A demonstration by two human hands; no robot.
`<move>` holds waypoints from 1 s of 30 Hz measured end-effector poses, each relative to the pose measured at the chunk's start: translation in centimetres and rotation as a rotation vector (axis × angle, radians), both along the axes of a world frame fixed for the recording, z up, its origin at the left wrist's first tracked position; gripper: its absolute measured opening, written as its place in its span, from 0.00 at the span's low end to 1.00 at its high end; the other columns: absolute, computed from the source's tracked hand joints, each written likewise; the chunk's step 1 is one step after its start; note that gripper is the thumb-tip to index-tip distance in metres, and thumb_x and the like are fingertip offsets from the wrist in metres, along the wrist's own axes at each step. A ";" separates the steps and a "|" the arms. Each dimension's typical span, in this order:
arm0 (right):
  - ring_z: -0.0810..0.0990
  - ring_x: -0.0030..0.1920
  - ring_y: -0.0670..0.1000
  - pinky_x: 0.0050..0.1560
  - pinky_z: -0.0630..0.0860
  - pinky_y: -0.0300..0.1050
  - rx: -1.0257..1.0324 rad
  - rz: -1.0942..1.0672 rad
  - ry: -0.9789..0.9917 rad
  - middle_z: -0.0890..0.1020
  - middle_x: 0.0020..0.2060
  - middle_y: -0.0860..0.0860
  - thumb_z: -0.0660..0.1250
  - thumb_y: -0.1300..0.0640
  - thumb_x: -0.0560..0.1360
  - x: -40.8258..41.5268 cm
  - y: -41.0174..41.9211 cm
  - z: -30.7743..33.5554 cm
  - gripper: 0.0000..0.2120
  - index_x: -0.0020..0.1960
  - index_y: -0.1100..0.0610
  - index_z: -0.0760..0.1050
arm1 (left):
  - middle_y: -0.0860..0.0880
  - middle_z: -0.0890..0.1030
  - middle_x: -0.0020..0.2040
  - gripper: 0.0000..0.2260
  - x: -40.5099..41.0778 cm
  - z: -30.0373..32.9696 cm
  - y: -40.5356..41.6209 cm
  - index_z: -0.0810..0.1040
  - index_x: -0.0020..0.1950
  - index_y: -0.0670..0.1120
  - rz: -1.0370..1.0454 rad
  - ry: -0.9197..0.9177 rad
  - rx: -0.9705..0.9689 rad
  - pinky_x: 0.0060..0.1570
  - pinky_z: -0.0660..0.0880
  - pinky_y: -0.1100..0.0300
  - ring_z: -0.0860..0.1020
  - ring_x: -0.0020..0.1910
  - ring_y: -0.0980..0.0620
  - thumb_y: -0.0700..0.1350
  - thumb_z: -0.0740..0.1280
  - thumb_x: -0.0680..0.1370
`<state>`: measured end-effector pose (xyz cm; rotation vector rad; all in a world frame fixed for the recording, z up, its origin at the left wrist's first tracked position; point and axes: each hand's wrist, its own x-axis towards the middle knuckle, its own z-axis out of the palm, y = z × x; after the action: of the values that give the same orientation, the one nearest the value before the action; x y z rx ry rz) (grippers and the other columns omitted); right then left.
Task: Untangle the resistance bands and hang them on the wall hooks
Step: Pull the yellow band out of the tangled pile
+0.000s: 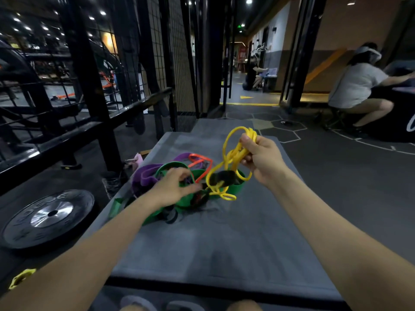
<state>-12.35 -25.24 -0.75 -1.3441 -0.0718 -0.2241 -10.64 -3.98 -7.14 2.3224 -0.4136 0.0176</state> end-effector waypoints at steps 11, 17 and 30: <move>0.73 0.25 0.44 0.31 0.76 0.37 -0.148 0.238 0.018 0.76 0.26 0.50 0.59 0.57 0.80 0.0 2.5 2.3 0.14 0.37 0.60 0.73 | 0.50 0.76 0.34 0.13 -0.8 2.1 -6.2 0.74 0.37 0.47 0.064 -0.026 -0.652 0.39 0.71 0.62 0.76 0.32 0.62 0.41 0.58 0.81; 0.72 0.20 0.42 0.25 0.70 0.34 -0.422 0.102 0.143 0.76 0.24 0.51 0.61 0.61 0.79 1.9 2.6 -3.5 0.15 0.33 0.59 0.71 | 0.49 0.74 0.31 0.17 0.0 2.6 0.5 0.70 0.34 0.45 0.373 0.134 -0.880 0.53 0.70 0.53 0.77 0.37 0.50 0.50 0.57 0.81; 0.74 0.51 0.57 0.49 0.66 0.46 -1.239 0.098 -0.065 0.76 0.45 0.52 0.69 0.52 0.71 4.5 7.8 -11.6 0.09 0.47 0.52 0.72 | 0.50 0.73 0.28 0.17 -0.5 3.1 5.9 0.70 0.35 0.45 0.443 0.182 -1.018 0.37 0.77 0.61 0.79 0.26 0.56 0.51 0.57 0.81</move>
<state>-7.88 -17.48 -12.40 -2.5557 -0.3740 -0.1299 -11.18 1.88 -4.07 1.3433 0.1952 0.1857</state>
